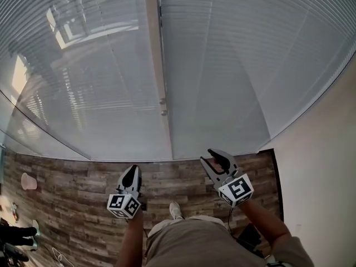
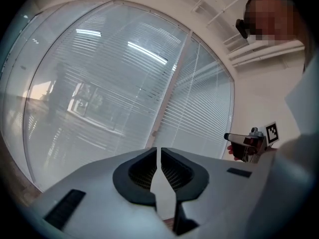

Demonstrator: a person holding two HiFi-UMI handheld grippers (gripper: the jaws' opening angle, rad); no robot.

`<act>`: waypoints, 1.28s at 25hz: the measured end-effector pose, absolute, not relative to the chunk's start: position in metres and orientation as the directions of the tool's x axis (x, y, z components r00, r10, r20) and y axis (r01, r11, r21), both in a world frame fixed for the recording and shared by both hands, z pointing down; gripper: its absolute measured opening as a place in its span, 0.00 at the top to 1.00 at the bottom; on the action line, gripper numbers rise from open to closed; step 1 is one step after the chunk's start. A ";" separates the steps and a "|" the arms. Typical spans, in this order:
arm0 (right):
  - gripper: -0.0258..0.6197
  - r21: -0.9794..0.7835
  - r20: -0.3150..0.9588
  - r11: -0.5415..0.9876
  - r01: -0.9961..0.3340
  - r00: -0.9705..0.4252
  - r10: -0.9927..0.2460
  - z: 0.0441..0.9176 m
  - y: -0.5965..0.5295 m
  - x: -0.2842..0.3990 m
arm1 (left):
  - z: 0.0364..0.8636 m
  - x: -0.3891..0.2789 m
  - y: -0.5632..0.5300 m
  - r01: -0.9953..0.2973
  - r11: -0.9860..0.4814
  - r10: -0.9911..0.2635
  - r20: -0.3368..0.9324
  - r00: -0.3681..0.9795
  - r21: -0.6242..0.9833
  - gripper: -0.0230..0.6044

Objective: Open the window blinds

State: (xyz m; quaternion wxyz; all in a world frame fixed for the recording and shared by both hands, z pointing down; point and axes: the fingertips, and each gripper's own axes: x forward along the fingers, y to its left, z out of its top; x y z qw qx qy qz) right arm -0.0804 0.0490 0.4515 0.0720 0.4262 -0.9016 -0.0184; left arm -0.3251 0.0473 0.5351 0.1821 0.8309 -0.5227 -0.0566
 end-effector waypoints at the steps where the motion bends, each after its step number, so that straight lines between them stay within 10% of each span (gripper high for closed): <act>1: 0.77 0.095 0.111 0.633 -0.768 -0.624 -0.774 0.453 0.045 -0.085 | 0.535 -0.328 0.043 -0.846 -0.398 -0.886 0.089 0.454 0.355 0.94; 32: 0.77 0.155 0.109 0.636 -0.756 -0.626 -0.772 0.463 0.012 -0.124 | 0.570 -0.346 -0.020 -0.792 -0.438 -0.855 0.074 0.513 0.426 0.88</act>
